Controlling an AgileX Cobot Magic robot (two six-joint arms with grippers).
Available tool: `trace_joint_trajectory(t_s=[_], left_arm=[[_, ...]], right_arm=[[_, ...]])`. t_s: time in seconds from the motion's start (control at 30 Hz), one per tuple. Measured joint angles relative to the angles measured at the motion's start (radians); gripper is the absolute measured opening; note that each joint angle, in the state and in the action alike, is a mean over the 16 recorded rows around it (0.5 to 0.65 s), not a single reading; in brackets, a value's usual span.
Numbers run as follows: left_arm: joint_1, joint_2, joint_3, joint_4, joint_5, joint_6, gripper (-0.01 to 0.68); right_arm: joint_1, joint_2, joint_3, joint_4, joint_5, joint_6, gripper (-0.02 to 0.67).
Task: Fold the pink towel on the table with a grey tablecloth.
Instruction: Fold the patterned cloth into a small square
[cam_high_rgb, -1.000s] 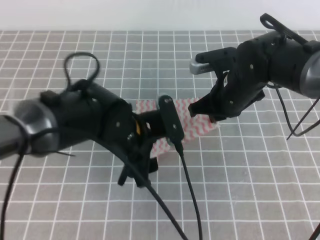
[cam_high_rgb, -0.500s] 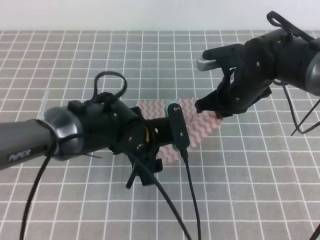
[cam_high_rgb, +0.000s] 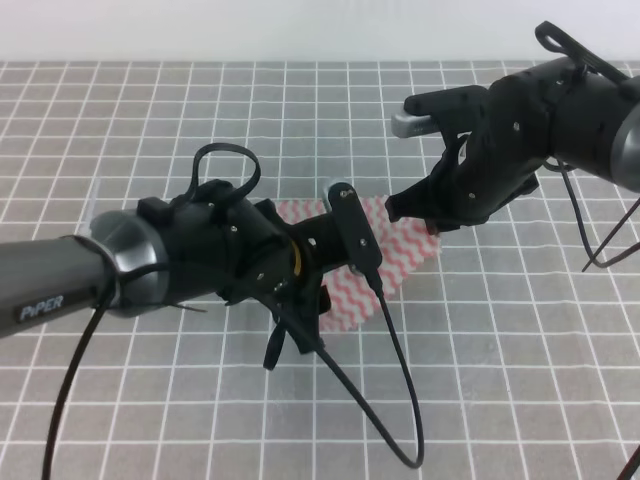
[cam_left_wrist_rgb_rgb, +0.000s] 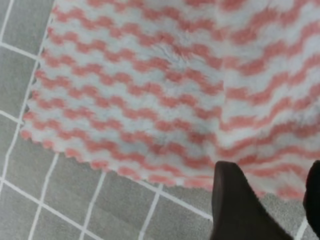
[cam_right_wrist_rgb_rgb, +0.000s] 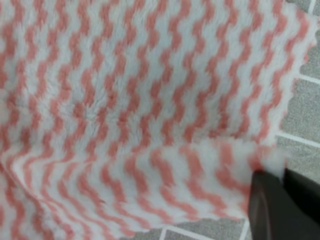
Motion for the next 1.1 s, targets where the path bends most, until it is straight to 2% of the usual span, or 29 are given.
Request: trace_joint_trajectory(t_s=[0.57, 1.1], left_arm=[[-0.08, -0.008, 0.0, 0.106, 0.187, 0.145, 0.028], [-0.085, -0.003, 0.0, 0.129, 0.132, 0.171, 0.034]], right_arm=[[0.0, 0.013, 0.0, 0.001, -0.015, -0.004, -0.002], [0.0, 0.023, 0.0, 0.007, -0.02, -0.022, -0.002]])
